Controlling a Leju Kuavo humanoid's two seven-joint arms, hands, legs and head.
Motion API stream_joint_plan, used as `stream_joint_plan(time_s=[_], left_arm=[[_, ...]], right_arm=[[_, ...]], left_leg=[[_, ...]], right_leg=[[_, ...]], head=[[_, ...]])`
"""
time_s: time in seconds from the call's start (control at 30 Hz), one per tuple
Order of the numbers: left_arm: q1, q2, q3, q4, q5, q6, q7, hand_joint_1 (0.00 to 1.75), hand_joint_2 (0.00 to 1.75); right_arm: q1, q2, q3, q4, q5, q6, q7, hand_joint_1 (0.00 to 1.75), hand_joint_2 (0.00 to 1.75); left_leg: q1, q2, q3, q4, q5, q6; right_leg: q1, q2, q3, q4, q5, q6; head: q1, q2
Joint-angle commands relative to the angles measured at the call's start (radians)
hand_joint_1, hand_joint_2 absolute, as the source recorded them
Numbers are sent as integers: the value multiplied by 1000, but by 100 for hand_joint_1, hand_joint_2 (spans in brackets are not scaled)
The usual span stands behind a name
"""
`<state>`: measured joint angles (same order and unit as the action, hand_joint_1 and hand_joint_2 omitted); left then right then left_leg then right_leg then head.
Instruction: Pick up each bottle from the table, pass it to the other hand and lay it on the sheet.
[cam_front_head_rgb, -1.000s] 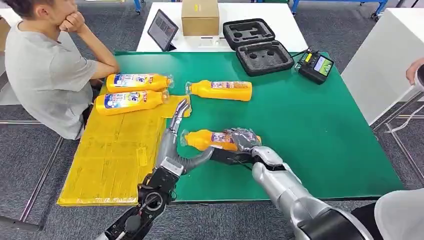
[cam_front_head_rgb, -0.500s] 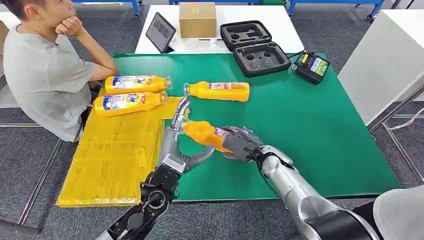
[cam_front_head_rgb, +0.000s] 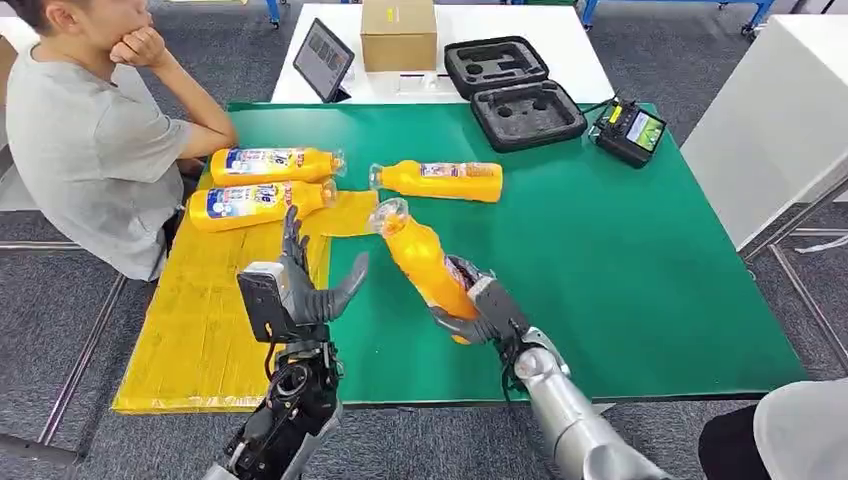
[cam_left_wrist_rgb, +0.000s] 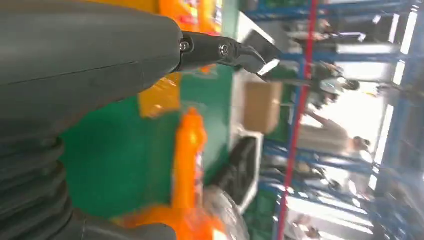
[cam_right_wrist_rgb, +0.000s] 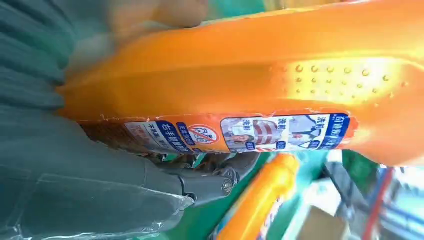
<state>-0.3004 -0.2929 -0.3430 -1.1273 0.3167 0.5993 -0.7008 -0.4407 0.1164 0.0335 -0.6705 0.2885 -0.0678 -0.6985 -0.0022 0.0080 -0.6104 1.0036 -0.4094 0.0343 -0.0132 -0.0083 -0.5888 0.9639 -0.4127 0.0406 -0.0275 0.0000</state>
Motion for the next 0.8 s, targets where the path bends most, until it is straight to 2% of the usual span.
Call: stream_joint_plan(time_s=[0.03, 0.3, 0.37, 0.63, 0.8], left_arm=[[-10, -34, 91, 92, -20, -5, 3, 0, 175], [-86, -47, -30, 287, 84, -80, 3, 0, 175], [-86, -47, -30, 287, 84, -80, 3, 0, 175], [-18, 13, -212, 210, 131, -217, 55, 0, 175], [-12, 17, -226, 201, 130, -222, 54, 0, 175]], right_arm=[[53, -6, 44, -121, -26, -40, 0, 175, 175], [44, 3, 119, -180, -61, -120, 0, 175, 175], [44, 3, 119, -180, -61, -120, 0, 175, 175], [-9, -4, 107, -80, -96, -133, 0, 175, 175], [-20, -4, 109, -68, -98, -131, 0, 175, 175]], left_leg=[[0, 0, 1, 0, -2, -1], [-1, -1, -3, 1, -1, -2], [-1, 0, -4, 0, -1, -1], [-1, 1, -3, -1, -1, -1], [-1, 1, -3, -1, -1, -1]], right_leg=[[0, 1, 1, -1, -1, -1], [0, 0, -3, 1, -1, -2], [-1, 0, -4, 0, -1, -1], [-1, 1, -3, -1, -1, -1], [0, 2, -3, -1, -1, -1]], head=[[0, 0], [0, 0], [0, 0], [0, 0], [0, 0]])
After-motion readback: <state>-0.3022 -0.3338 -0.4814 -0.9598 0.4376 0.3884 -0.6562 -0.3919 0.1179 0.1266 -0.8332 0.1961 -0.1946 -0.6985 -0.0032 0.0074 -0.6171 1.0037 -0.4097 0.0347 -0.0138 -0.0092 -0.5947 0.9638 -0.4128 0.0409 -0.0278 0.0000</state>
